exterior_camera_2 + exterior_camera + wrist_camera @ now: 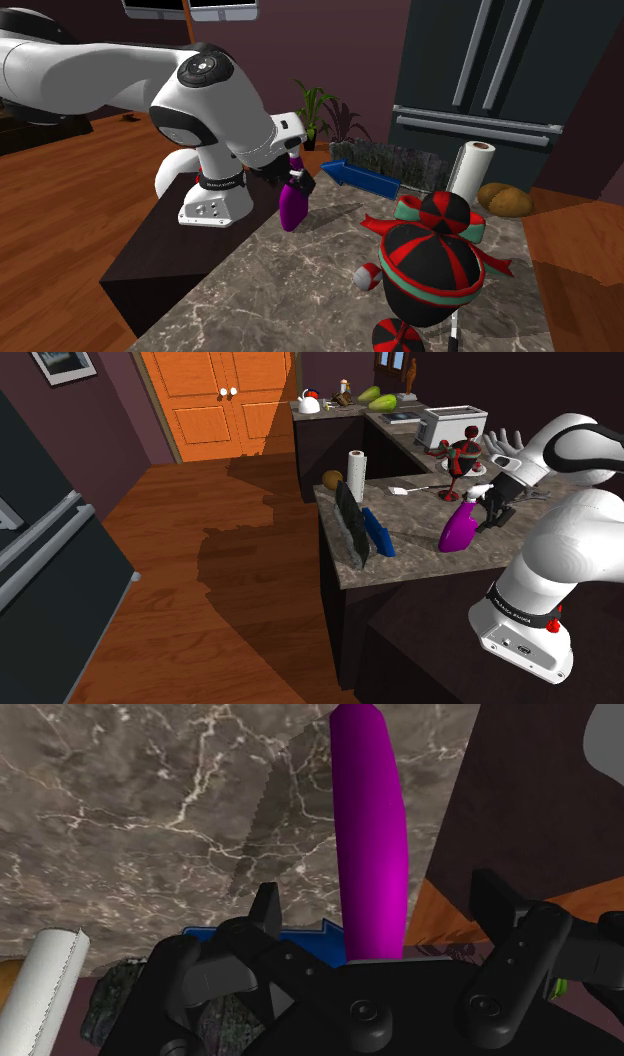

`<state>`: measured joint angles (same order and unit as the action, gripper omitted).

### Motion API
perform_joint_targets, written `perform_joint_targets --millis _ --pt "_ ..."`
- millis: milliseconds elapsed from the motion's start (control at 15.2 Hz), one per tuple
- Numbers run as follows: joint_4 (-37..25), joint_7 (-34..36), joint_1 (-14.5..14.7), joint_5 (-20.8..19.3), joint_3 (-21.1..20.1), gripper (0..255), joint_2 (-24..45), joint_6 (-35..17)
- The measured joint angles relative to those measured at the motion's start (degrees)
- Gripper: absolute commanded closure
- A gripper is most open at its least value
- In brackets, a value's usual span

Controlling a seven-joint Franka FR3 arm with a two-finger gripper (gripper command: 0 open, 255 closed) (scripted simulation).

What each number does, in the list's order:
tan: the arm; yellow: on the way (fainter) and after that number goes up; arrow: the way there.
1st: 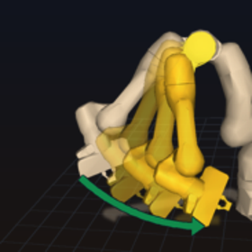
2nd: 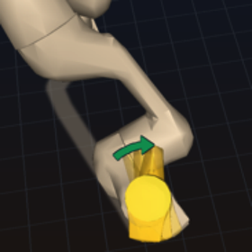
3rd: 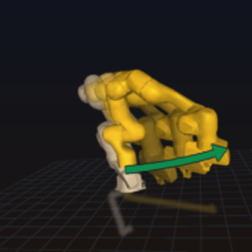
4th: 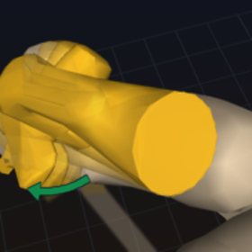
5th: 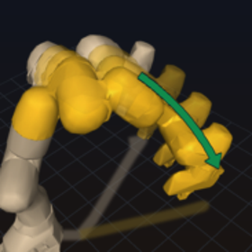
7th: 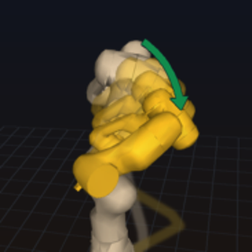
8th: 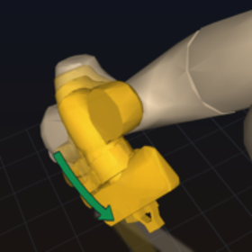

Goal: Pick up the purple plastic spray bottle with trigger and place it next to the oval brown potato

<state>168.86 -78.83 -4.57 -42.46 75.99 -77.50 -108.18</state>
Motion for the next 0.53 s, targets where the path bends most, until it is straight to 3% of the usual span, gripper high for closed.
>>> perform_joint_targets --millis 330,396,528 --pt "0.16 0.05 0.09 -0.29 0.32 0 0.16 -0.36" --pt "0.16 0.05 0.09 -0.29 0.32 255 0.16 -0.36" --pt "0.16 0.05 0.09 -0.28 0.32 255 0.16 -0.36"
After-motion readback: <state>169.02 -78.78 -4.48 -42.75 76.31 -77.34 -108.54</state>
